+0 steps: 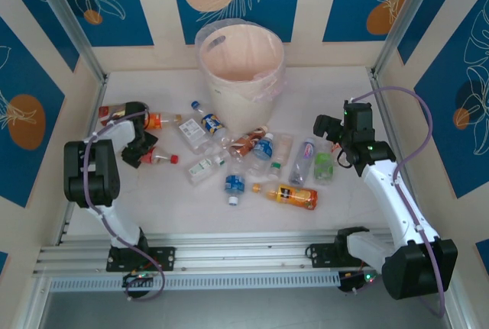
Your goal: Put the plastic bottles in the bin
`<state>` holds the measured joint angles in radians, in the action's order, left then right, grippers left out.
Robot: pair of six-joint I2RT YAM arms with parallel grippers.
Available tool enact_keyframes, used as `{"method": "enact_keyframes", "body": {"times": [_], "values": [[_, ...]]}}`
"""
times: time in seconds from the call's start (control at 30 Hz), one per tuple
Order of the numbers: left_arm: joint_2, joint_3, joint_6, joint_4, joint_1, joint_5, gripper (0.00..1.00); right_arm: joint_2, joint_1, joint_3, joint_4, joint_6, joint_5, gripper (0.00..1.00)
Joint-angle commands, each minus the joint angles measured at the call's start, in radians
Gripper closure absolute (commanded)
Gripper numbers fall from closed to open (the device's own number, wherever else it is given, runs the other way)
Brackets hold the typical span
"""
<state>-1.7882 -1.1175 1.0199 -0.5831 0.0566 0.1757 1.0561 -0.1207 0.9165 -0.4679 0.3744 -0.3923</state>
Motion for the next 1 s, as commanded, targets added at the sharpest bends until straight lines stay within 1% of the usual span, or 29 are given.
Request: {"method": "enact_keyframes", "body": {"times": [0.0,0.1,0.2,0.43,0.57,0.63,0.73,0.8,0.97], "values": [[-0.020,-0.022,-0.005,-0.001,0.009,-0.020,0.29,-0.027,-0.004,-0.008,0.000,0.003,0.004,0.01],[-0.004,-0.022,-0.012,-0.008,0.009,-0.010,0.36,-0.030,-0.004,-0.010,-0.003,0.003,-0.004,0.01],[0.031,-0.028,-0.028,-0.023,0.008,0.005,0.40,-0.033,-0.004,-0.011,-0.005,0.006,-0.012,0.01],[0.174,-0.048,-0.103,-0.049,0.009,-0.009,0.41,-0.046,-0.004,-0.010,-0.009,0.006,-0.002,0.01],[0.301,-0.066,-0.150,-0.066,0.006,-0.033,0.43,-0.056,-0.004,-0.009,-0.009,0.009,0.002,0.01],[0.368,-0.075,-0.170,-0.046,-0.002,-0.062,0.44,-0.062,-0.005,-0.009,-0.010,0.012,0.006,0.01],[0.451,-0.117,-0.199,-0.011,-0.038,-0.083,0.44,-0.071,-0.005,-0.007,-0.013,0.015,0.019,0.01],[0.476,-0.172,-0.218,0.001,-0.078,-0.084,0.44,-0.078,-0.004,0.000,-0.018,0.018,0.032,0.01],[0.450,-0.344,-0.266,0.047,-0.195,-0.079,0.45,-0.102,-0.006,0.029,-0.049,0.031,0.067,0.01]]}}
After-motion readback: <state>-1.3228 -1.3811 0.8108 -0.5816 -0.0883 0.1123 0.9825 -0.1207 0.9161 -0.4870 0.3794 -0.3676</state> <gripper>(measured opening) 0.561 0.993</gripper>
